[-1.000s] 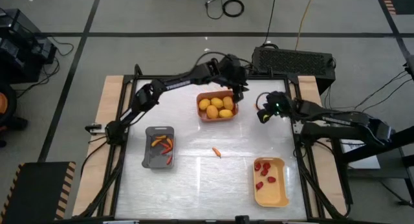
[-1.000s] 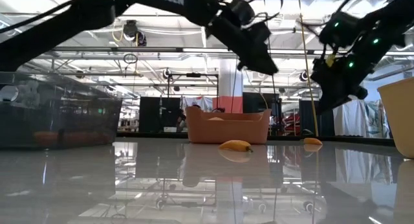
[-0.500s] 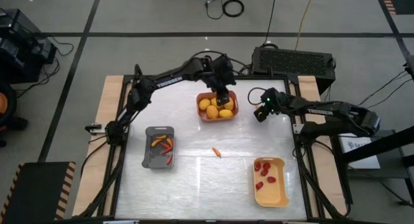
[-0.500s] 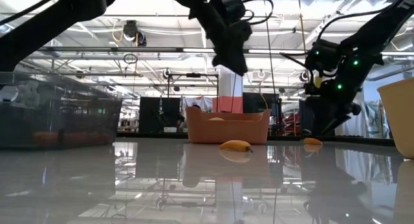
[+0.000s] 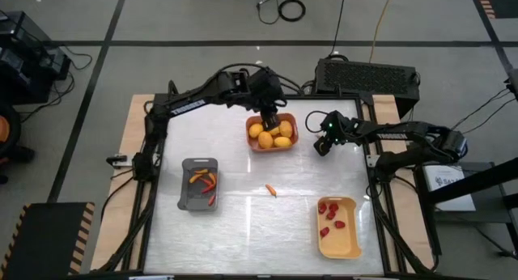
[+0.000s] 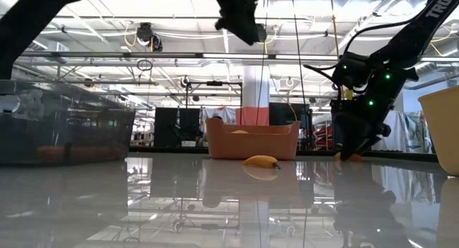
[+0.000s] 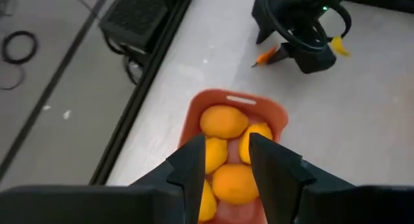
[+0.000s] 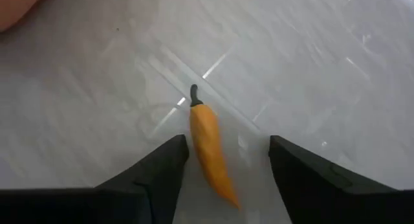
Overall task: Sort produce into baskets
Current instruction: Put the yellow chili pepper into the black bin
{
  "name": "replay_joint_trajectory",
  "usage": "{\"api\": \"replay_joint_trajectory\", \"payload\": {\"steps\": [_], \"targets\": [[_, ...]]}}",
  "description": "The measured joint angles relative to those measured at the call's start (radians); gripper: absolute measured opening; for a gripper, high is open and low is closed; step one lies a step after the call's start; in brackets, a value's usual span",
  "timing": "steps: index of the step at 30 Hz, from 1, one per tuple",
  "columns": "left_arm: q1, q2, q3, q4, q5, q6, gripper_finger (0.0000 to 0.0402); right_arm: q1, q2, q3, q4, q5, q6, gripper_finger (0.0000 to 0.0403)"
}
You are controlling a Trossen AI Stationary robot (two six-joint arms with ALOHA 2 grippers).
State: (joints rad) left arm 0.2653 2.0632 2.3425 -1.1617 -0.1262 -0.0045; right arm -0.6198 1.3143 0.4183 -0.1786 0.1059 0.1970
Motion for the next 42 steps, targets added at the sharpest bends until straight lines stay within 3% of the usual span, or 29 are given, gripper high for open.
{"api": "replay_joint_trajectory", "payload": {"steps": [8,15,18,22,24,26,32,35,42], "targets": [[-0.074,-0.034,0.0,-0.128,-0.148,-0.07,0.0127,0.018,0.001,-0.005,-0.03,-0.006,0.001,0.0141],[-0.138,-0.096,-0.001,-0.281,-0.262,-0.123,0.0127,0.067,-0.002,-0.006,-0.033,0.003,-0.03,0.0039],[-0.157,-0.148,-0.063,-0.304,-0.264,-0.144,0.0127,0.082,-0.034,-0.009,-0.043,0.007,-0.045,0.0008],[-0.171,-0.242,-0.246,-0.242,-0.263,-0.179,0.0127,0.106,-0.12,-0.014,-0.124,-0.028,-0.041,0.0015],[-0.169,-0.306,-0.39,-0.137,-0.255,-0.2,0.0127,0.126,-0.173,-0.016,-0.149,-0.073,-0.035,0.0016],[-0.167,-0.372,-0.559,0.076,-0.196,-0.206,0.0127,0.156,-0.227,-0.015,-0.146,-0.134,-0.024,0.0015],[-0.184,-0.409,-0.994,0.889,0.183,-0.168,0.0127,0.274,-0.365,-0.012,-0.102,-0.289,-0.017,0.0008],[-0.196,-0.351,-1.089,1.208,0.254,-0.168,0.0127,0.326,-0.417,-0.012,-0.065,-0.319,-0.001,0.0008],[-0.216,-0.178,-1.112,1.504,0.279,-0.142,0.0128,0.41,-0.455,-0.009,0.098,-0.388,0.026,0.0007]]}}
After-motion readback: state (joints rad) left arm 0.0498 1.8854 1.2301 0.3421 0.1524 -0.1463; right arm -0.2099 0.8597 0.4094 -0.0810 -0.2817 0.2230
